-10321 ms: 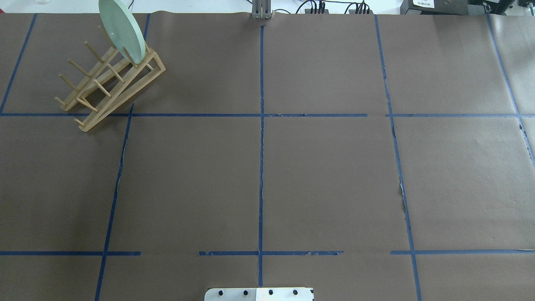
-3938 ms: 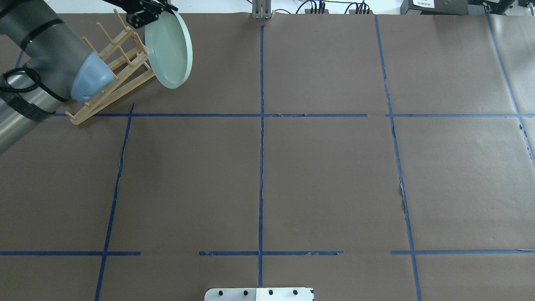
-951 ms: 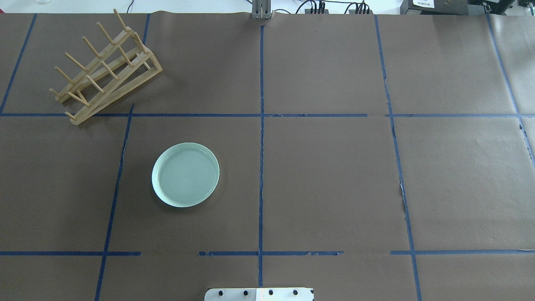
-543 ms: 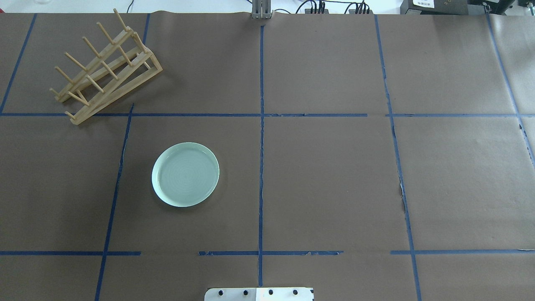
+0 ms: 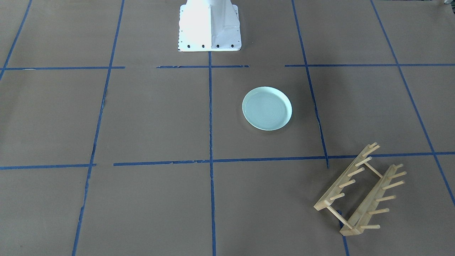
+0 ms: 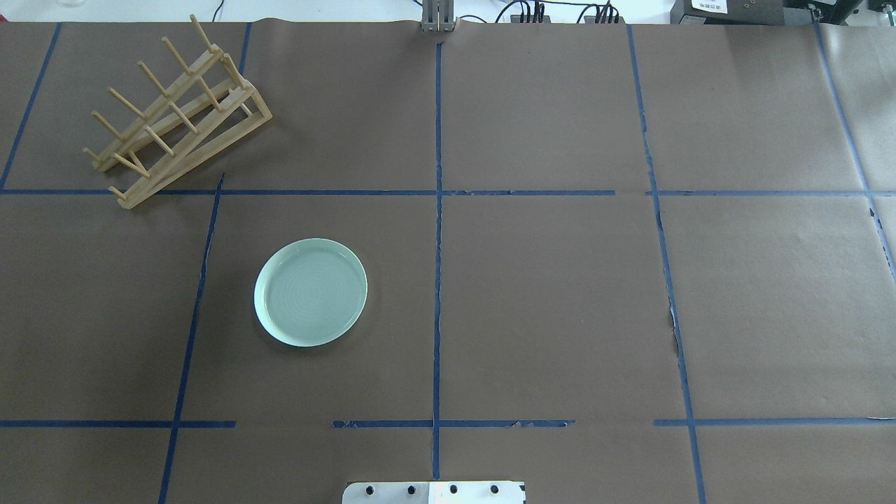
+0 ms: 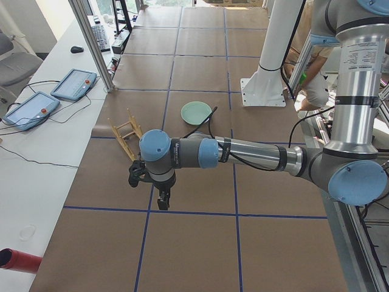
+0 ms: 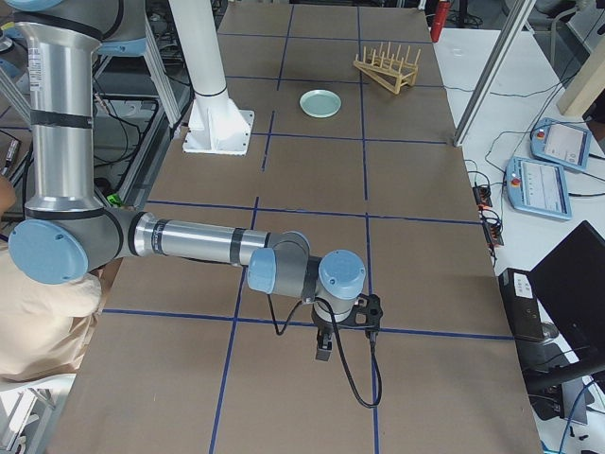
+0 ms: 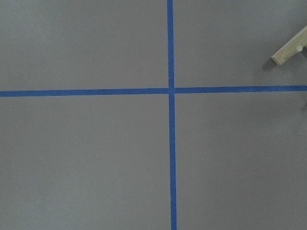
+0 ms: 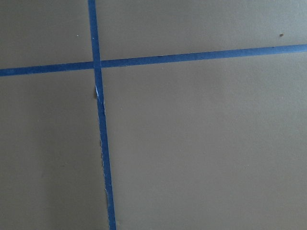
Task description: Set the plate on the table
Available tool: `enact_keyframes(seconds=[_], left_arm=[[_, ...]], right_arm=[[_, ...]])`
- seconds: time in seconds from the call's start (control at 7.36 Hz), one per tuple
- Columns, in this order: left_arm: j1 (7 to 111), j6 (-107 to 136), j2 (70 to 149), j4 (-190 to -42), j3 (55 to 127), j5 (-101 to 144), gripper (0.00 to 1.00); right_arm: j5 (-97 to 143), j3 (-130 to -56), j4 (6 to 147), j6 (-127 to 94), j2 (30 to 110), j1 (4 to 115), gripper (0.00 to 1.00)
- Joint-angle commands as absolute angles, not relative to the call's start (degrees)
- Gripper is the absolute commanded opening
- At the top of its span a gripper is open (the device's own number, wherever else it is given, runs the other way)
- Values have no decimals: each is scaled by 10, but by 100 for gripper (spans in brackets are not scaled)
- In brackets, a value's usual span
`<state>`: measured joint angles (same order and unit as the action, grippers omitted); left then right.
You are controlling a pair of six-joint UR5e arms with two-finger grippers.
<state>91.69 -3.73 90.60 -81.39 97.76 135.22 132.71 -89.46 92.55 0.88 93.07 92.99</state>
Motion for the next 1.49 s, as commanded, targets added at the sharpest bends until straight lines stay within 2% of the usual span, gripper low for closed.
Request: enact_keyframes(seconds=[0.0, 0.27, 0.54, 1.36], left_arm=[[918, -40, 901, -817, 989, 1352, 100], [918, -42, 880, -831, 994, 1353, 100], [918, -40, 833, -914, 990, 1356, 100], [918, -39, 834, -917, 993, 1355, 100]], right_arm=[[1327, -895, 925, 9, 931, 930, 100], [1327, -895, 925, 9, 931, 930, 100], [1327, -895, 925, 9, 931, 930, 100], [1327, -895, 925, 9, 931, 930, 100]])
